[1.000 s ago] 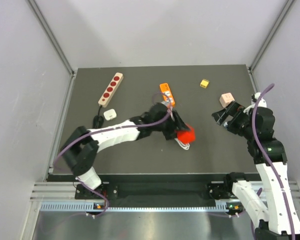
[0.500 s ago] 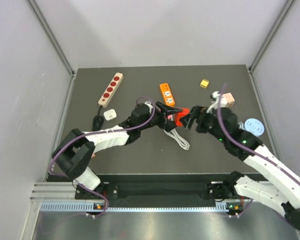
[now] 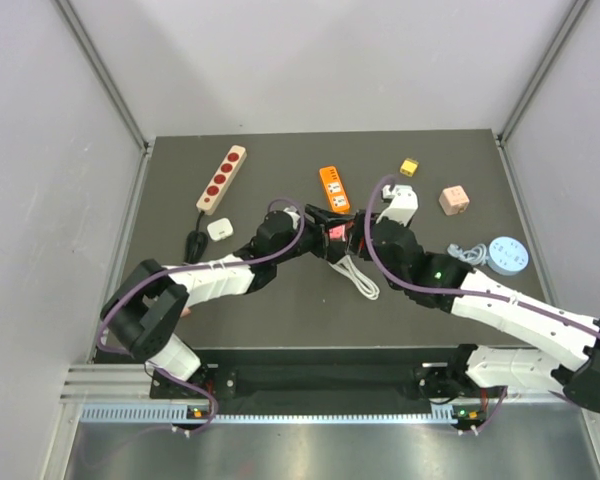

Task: Insert the plug
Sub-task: Pick up the plug from the center of the board.

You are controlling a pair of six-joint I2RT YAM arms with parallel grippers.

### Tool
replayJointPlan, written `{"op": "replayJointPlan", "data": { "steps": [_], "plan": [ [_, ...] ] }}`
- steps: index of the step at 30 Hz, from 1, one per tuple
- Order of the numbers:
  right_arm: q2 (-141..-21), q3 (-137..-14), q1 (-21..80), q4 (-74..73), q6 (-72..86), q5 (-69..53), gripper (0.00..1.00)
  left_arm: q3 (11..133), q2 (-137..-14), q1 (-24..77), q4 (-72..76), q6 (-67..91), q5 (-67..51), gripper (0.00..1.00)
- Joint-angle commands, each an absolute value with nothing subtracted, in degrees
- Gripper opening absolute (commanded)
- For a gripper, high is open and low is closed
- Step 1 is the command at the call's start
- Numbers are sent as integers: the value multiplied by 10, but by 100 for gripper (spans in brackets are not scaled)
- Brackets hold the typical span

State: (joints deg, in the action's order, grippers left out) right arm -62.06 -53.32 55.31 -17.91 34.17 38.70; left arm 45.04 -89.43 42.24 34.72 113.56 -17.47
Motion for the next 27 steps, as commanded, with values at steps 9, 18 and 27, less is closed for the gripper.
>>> {"op": "replayJointPlan", "data": {
  "steps": [9, 18, 27],
  "plan": [
    [-662, -575, 589, -185, 355, 487, 78, 447, -841, 422, 373, 1188, -139, 0],
    [-664, -538, 598, -155, 351, 524, 29, 459, -843, 428, 358, 1180, -149, 0],
    [-643, -579, 559, -191, 288, 454, 0, 512, -896, 418, 365, 1014, -258, 92]
  ]
}}
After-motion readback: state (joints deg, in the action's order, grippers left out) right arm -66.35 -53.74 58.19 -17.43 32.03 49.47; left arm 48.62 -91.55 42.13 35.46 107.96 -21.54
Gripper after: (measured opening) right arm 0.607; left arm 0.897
